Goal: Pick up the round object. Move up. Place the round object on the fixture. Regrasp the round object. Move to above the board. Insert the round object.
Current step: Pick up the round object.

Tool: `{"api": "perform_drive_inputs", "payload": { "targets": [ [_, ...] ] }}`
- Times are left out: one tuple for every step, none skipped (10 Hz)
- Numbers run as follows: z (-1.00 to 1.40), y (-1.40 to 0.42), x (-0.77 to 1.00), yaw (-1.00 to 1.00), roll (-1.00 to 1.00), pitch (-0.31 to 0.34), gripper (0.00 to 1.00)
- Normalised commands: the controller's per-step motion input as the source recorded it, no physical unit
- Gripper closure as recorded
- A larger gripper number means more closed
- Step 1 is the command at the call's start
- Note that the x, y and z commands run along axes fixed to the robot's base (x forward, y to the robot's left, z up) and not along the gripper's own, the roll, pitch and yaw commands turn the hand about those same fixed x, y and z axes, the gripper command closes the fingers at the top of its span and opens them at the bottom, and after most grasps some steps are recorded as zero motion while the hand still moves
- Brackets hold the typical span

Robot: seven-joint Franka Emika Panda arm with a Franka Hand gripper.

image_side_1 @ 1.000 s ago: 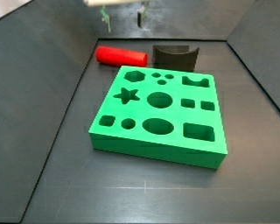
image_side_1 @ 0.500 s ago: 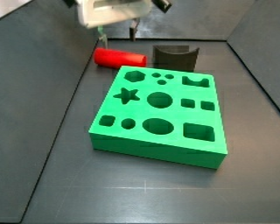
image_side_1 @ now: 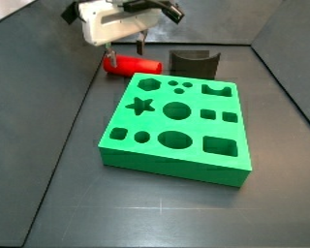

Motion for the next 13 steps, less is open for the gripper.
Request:
{"api": "perform_drive_inputs", "payload": {
  "targets": [
    [-0.37,-0.04,-0.02,0.29,0.2,-0.091,0.0],
    [-0.29,0.0,0.0,0.22,0.22,-0.049,0.0],
    [-0.23,0.0,0.0,0.19,0.23,-0.026,0.0],
    [-0.23,0.0,0.0,0.15,0.21,-0.009,0.0],
    [-0.27,0.0,0.0,0.15,0.22,-0.024,0.0],
    [-0.39,0.0,0.0,0.15,0.21,-0.061,0.0],
    [-0.29,-0.04,0.0,0.06,0.09,-0.013,0.0],
    [-0.09,0.0,0.0,0.0,-0.07,-0.019,0.0],
    [0.0,-0.04,-0.03,0.01,0.05,-0.02,0.0],
    [0.0,0.0,0.0,0.0,0.0,0.0,1.0],
    [0.0,0.0,0.0,0.0,0.0,0.0,1.0],
    [0.0,0.0,0.0,0.0,0.0,0.0,1.0],
    [0.0,0.0,0.0,0.0,0.0,0.0,1.0]
  ]
}}
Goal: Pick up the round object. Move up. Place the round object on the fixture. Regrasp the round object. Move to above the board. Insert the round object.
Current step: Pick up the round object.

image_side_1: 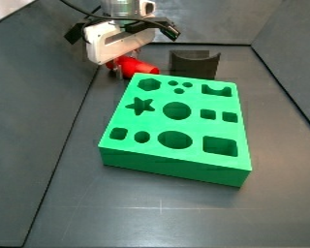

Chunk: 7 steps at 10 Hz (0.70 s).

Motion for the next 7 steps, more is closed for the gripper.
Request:
{"api": "perform_drive_inputs", "payload": {
  "targets": [
    [0.0,0.0,0.0,0.0,0.0,0.0,1.0],
    [0.0,0.0,0.0,0.0,0.0,0.0,1.0],
    [0.0,0.0,0.0,0.0,0.0,0.0,1.0],
    [0.0,0.0,0.0,0.0,0.0,0.0,1.0],
    [0.0,0.0,0.0,0.0,0.0,0.0,1.0],
    [0.0,0.0,0.0,0.0,0.0,0.0,1.0],
    [0.0,0.0,0.0,0.0,0.0,0.0,1.0]
  ]
}}
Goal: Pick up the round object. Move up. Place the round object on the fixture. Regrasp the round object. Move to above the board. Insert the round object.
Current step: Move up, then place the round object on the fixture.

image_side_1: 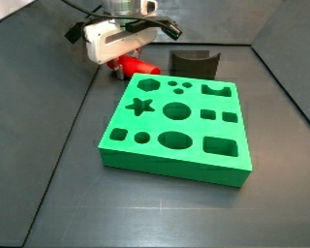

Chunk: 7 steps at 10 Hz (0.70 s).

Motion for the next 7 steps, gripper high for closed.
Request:
{"api": "perform_drive_inputs", "payload": {
  "targets": [
    [0.83,0.0,0.0,0.0,0.0,0.0,1.0],
    [0.8,0.04,0.0,0.02,0.01,-0.011,1.0],
    [0.71,0.04,-0.01,0.02,0.01,-0.011,1.0],
    [0.55,0.02,-0.02,0.01,0.01,0.001,1.0],
    [0.41,0.02,-0.02,0.0,0.01,0.013,1.0],
    [0.32,0.01,-0.02,0.0,0.01,0.022,1.0],
    [1.0,0.0,0.0,0.0,0.0,0.0,1.0]
  ]
}}
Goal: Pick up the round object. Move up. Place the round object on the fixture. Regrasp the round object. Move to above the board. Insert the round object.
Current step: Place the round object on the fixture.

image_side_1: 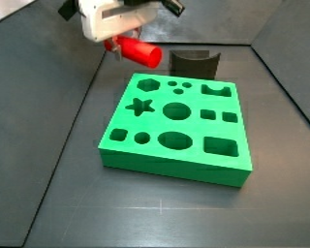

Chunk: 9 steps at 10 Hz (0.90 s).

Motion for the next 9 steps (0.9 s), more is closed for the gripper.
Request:
{"api": "perform_drive_inputs", "payload": {
  "targets": [
    [1.0,0.0,0.0,0.0,0.0,0.0,1.0],
    [1.0,0.0,-0.01,0.0,0.0,0.014,1.0],
    [1.0,0.0,-0.02,0.0,0.01,0.018,1.0],
    [1.0,0.0,-0.02,0.0,0.01,0.021,1.0],
    [1.0,0.0,-0.02,0.0,0.01,0.025,1.0],
    [1.0,0.01,-0.03,0.0,0.01,0.027,1.0],
    [0.98,0.01,-0.03,0.0,0.02,0.03,1.0],
    [0.82,0.01,-0.02,0.0,0.02,0.036,1.0],
    [0.61,0.01,-0.01,0.0,0.02,0.045,1.0]
  ]
}}
